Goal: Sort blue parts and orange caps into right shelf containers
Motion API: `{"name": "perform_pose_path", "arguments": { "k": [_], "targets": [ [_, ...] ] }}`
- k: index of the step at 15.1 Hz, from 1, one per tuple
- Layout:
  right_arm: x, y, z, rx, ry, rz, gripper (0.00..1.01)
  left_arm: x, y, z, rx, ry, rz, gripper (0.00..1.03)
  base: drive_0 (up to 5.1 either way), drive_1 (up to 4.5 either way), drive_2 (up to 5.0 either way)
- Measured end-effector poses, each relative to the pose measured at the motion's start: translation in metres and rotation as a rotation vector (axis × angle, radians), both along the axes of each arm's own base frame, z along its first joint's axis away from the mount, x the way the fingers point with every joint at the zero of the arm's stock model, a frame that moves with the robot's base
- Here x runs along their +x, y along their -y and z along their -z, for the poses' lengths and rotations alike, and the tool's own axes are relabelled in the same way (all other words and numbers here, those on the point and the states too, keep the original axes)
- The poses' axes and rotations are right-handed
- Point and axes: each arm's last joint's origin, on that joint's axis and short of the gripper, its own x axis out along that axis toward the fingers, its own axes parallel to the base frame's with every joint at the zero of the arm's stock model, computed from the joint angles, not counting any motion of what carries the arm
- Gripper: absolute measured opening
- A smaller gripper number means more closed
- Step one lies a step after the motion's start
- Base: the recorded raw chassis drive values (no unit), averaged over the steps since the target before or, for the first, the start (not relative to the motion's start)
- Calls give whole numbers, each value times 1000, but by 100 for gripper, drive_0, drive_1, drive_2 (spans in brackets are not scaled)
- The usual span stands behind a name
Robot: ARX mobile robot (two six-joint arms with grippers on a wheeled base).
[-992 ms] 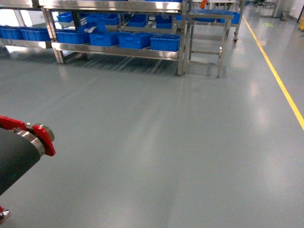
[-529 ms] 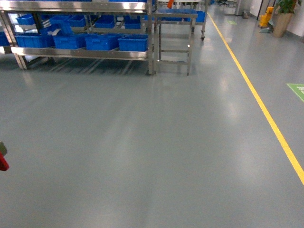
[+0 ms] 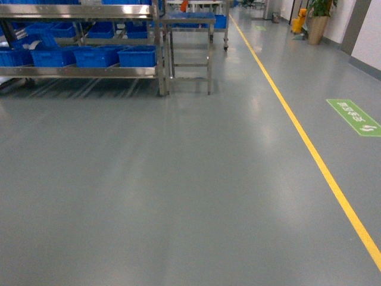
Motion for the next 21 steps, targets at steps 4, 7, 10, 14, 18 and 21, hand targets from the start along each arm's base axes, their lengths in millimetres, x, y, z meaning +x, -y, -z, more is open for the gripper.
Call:
{"name": "perform_pose_path", "arguments": {
  "k": [4, 7, 10, 14, 18, 21],
  "targets": [
    [0, 0, 0, 0, -1, 0, 43, 0, 0, 0, 0, 0, 0, 41, -130, -26, -234],
    [0, 0, 0, 0, -1, 0, 43, 0, 0, 0, 0, 0, 0, 41, 0, 420, -419],
    [0, 0, 0, 0, -2, 0, 43, 0, 0, 0, 0, -1, 0, 41, -4, 416, -423],
    [0, 0, 0, 0, -3, 0, 43, 0, 0, 0, 0, -1, 0, 41, -2, 419, -422],
    [0, 0, 0, 0, -5, 0, 43, 0, 0, 0, 0, -1, 1, 41, -2, 421, -425],
    [0, 0, 0, 0, 0, 0, 43, 0, 0, 0, 0, 4, 0, 41, -1, 422, -423]
  ]
}}
